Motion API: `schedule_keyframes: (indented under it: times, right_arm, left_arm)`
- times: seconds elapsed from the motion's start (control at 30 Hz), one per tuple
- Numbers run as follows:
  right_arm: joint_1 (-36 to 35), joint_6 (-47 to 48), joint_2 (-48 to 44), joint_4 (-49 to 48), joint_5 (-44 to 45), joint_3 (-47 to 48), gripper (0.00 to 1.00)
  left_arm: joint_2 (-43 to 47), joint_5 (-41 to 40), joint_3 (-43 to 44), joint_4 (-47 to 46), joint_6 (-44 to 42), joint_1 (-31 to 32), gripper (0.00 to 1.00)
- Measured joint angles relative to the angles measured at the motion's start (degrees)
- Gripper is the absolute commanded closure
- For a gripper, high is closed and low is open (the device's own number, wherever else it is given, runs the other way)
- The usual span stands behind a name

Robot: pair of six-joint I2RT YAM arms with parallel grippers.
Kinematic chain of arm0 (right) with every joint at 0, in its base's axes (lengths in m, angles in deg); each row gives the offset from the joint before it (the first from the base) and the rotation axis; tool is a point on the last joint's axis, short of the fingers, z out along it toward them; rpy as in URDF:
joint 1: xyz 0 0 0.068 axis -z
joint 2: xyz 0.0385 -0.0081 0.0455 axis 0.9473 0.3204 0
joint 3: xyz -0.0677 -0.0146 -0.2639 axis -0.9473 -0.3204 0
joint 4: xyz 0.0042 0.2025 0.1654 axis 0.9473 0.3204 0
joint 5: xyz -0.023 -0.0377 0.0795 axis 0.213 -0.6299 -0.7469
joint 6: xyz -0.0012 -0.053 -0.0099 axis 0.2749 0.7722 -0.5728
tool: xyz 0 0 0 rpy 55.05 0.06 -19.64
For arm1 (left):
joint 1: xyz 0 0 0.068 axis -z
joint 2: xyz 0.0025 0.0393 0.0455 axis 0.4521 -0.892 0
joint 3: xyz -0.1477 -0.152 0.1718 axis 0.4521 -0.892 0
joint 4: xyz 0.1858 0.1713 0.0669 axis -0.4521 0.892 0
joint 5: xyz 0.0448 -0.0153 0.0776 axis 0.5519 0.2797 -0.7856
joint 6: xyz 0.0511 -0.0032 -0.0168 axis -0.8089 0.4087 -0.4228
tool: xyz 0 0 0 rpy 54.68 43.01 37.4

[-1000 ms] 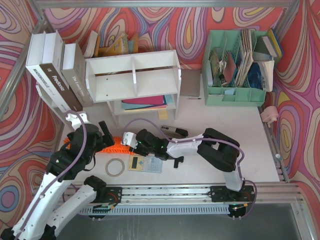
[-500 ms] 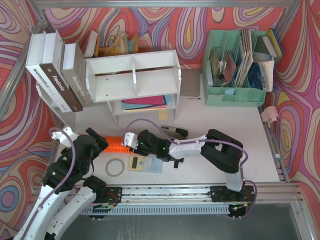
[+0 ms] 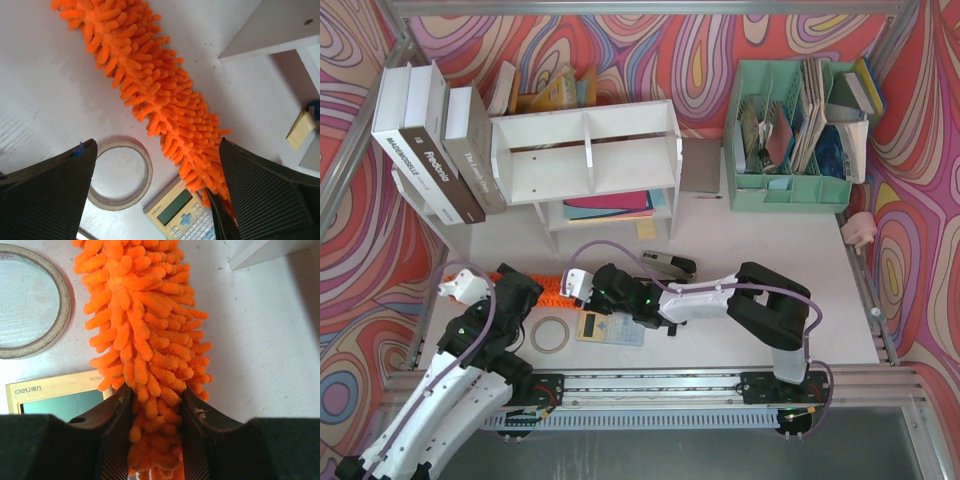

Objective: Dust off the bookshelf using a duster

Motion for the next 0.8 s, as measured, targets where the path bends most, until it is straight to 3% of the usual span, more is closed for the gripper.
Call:
schedule_keyframes:
  times: [0.37,0.6,0.8]
  right_arm:
    - [-0.6,0.0,-2.6,-0.2,0.0,-1.3,0.96]
    - [-1.6,0.0,-3.0,-0.4,0.2,-1.7,0.97]
    - [-2.4,-0.2,-3.0,-0.4,0.2,-1.7,0.97]
  left_arm:
    - [0.1,2.0,-13.7,-11.9,6.3,-4.1,0.11]
    - [-2.8,7.0,-16.5,-22.2,6.9,-8.7,0.09]
    - [-2.9,7.8,-19.0,-28.7,7.1,-9.7,0.15]
